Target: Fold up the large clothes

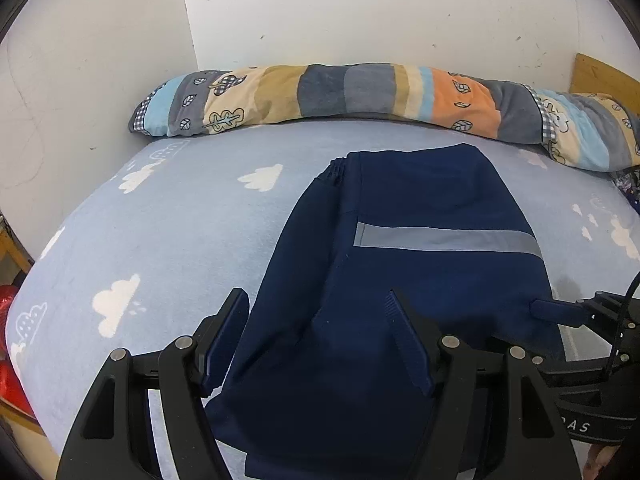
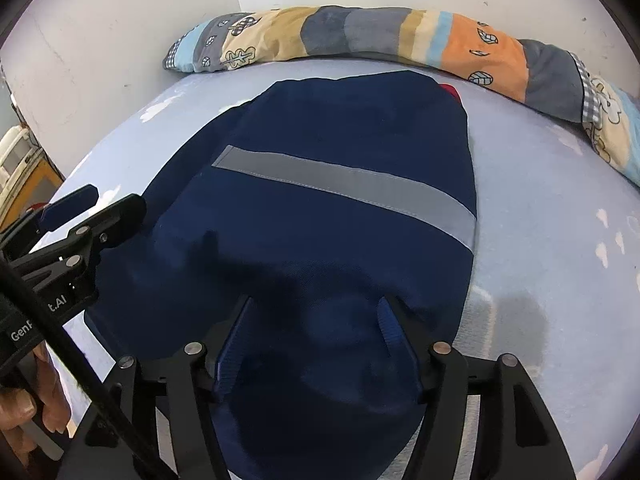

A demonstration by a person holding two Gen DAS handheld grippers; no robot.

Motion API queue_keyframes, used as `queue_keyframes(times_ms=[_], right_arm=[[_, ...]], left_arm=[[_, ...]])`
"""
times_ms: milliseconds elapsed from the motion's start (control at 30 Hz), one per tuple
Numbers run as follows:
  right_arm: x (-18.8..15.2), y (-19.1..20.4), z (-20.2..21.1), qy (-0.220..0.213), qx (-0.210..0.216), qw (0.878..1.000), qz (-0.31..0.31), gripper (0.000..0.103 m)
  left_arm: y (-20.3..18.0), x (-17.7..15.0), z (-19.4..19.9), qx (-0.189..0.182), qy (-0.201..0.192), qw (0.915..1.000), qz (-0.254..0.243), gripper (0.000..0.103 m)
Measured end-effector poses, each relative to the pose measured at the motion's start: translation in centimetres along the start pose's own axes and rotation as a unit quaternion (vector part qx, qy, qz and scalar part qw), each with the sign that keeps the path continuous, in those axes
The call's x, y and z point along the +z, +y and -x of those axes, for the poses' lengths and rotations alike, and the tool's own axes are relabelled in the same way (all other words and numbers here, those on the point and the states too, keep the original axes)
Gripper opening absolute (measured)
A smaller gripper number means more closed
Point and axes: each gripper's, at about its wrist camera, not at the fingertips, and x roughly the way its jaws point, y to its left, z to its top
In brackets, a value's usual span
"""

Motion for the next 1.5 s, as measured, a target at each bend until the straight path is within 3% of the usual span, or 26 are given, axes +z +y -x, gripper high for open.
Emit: queue_keyframes(times_ms=[400, 700, 867, 1033, 1100, 1300, 1433, 1500], right_arm=[[0.4, -0.8, 3.2, -0.037, 0.026, 0.999, -0.029, 0.075], [-0.1, -0.7, 1.8, -0.007, 0.024, 0.999, -0.022, 0.077], [-0.1, -0.3, 1.5, -0.003, 0.023, 1.0, -0.007, 0.083], [0.9, -3.6, 3.8, -0.039, 0.038, 0.997, -0.063, 0.084], [1.1, -6.3, 4.3, -0.044, 0.051, 0.992, -0.109, 0.087], [0.3, -12.3, 3.2, -0.019, 0.123, 0.967, -0.222, 0.088], [-0.2, -13.0, 2.2, -0.009, 0.148, 0.955, -0.256, 0.088], [-0.1, -12.6, 2.0, -0.006, 0.155, 0.955, -0.254, 0.088]], left_arm=[[0.1, 0.3, 0.7, -0.004, -0.013, 0.9999, 0.005, 0.07], [-0.2, 0.1, 1.0, -0.001, -0.017, 0.9998, -0.008, 0.07], [0.3, 0.3, -0.1, -0.012, 0.007, 0.9999, -0.004, 0.07], [4.7, 1.5, -1.9, -0.035, 0.046, 0.9965, 0.06, 0.071], [7.4, 1.8, -3.0, -0.085, 0.077, 0.9881, 0.103, 0.081], [13.9, 0.6, -6.7, -0.181, 0.152, 0.9488, 0.21, 0.085], [15.7, -1.7, -10.6, -0.275, 0.224, 0.8908, 0.284, 0.086], [15.7, -2.5, -11.7, -0.292, 0.245, 0.8768, 0.293, 0.086]])
